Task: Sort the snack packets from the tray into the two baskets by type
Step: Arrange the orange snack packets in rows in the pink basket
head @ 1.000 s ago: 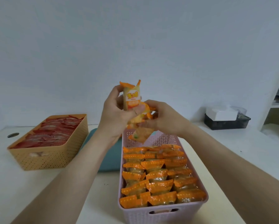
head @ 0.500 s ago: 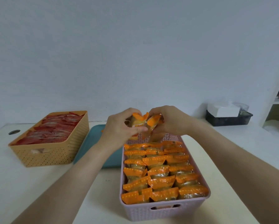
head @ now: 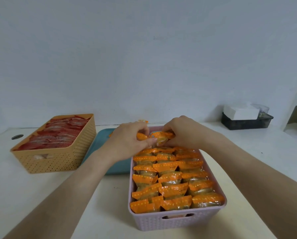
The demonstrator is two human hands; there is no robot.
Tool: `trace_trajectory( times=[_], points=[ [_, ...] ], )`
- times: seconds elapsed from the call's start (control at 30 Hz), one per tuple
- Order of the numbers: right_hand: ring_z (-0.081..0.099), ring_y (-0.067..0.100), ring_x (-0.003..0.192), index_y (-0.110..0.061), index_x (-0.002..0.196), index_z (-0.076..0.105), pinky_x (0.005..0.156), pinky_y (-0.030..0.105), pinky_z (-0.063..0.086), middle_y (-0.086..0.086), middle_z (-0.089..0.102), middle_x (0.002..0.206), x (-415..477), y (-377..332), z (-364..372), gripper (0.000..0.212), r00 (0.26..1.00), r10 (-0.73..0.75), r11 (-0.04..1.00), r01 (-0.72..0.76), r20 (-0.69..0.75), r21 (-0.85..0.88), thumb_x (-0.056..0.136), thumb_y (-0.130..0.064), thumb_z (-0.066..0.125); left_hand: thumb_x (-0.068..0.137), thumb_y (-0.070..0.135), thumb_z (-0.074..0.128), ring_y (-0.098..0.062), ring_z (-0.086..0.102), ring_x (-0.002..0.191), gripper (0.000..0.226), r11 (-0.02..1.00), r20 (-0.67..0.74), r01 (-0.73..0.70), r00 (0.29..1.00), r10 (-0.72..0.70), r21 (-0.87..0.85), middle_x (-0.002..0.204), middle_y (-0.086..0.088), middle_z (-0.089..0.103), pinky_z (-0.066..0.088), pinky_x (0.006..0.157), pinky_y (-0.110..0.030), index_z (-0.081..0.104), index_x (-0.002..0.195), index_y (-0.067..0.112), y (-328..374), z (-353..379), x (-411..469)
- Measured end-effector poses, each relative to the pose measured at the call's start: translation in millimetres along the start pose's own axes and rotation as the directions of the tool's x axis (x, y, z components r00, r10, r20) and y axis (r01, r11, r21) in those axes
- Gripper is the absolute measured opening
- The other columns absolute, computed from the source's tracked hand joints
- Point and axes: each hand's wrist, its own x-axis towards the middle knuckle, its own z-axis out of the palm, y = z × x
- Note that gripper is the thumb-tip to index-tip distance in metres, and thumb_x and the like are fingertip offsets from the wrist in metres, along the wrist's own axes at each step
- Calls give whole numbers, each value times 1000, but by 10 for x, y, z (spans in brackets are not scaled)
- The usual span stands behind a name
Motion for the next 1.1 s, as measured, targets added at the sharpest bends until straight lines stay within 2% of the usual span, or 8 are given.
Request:
trace_trajectory(
  times=[0.1, 0.27, 0.4, 0.5, 0.57, 0.77, 0.93, 1.1],
  points=[
    [58, 21, 65, -14, 79, 70, 56, 32, 42, 4, 65, 68, 4, -18, -28, 38, 1000, 22, 1000, -22, 4, -1, 80, -52, 67, 83, 53, 64, -6, 58, 79, 24, 998, 61, -27, 998, 23, 59, 82, 13, 66, 46, 68, -30, 69, 81, 29, -25, 2, 33],
    [58, 19, 62, -18, 82, 73, 58, 32, 45, 5, 68, 70, 2, -55, -88, 29, 998, 47, 995, -50, 37, 85, 79, -47, 71, 83, 53, 65, -7, 61, 102, 46, 995, 125, -25, 991, 38, -99, 112, 11, 66, 52, 90, -36, 56, 125, 37, -26, 56, 90],
    [64, 13, 79, -19, 98, 74, 75, 30, 53, 1, 73, 90, -7, -10, -143, 34, 985, 95, 984, -115, 143, 133, 79, -47, 72, 89, 36, 65, -8, 60, 95, 25, 998, 137, -57, 989, 62, -39, 100, 12, 67, 51, 86, -38, 65, 113, 32, 20, 127, 112],
    [65, 13, 93, -18, 109, 70, 90, 34, 54, -5, 71, 102, -67, 85, -266, 29, 977, 131, 977, -156, 167, 147, 83, -31, 72, 89, 41, 64, -10, 58, 98, 29, 999, 176, -33, 984, 30, 11, 105, 10, 65, 49, 85, -33, 62, 116, 30, 19, 111, 137],
    [65, 13, 92, -18, 103, 72, 90, 35, 54, -5, 72, 99, -96, 113, -287, 18, 980, 136, 982, -153, 146, 113, 86, -24, 69, 89, 44, 63, -9, 57, 99, 35, 998, 225, -30, 974, 18, 51, 111, 9, 64, 47, 82, -28, 58, 121, 31, 24, 97, 164],
    [65, 10, 85, -27, 103, 76, 86, 32, 54, -9, 73, 94, -106, 93, -183, 22, 966, 118, 992, -125, 232, 16, 90, -39, 63, 88, 58, 54, -2, 56, 90, 39, 996, 326, -37, 945, 9, 80, 101, 16, 61, 43, 72, -23, 60, 119, 35, 96, 64, 217],
    [63, 13, 91, -27, 107, 73, 89, 33, 52, -6, 72, 102, -141, 96, -82, 20, 983, 117, 992, -109, 145, -59, 94, -31, 58, 95, 45, 51, -9, 59, 92, 26, 994, 387, -23, 922, -22, 111, 100, 9, 66, 45, 74, -27, 65, 112, 30, 107, 59, 234],
    [61, 19, 96, -17, 104, 65, 84, 37, 52, 0, 68, 103, -213, 166, -62, 17, 985, 173, 985, -173, 2, 24, 98, -24, 50, 96, 39, 52, -13, 56, 99, 26, 986, 396, -39, 918, -29, 163, 109, 6, 64, 40, 77, -28, 65, 115, 27, 165, 86, 275]
  ],
)
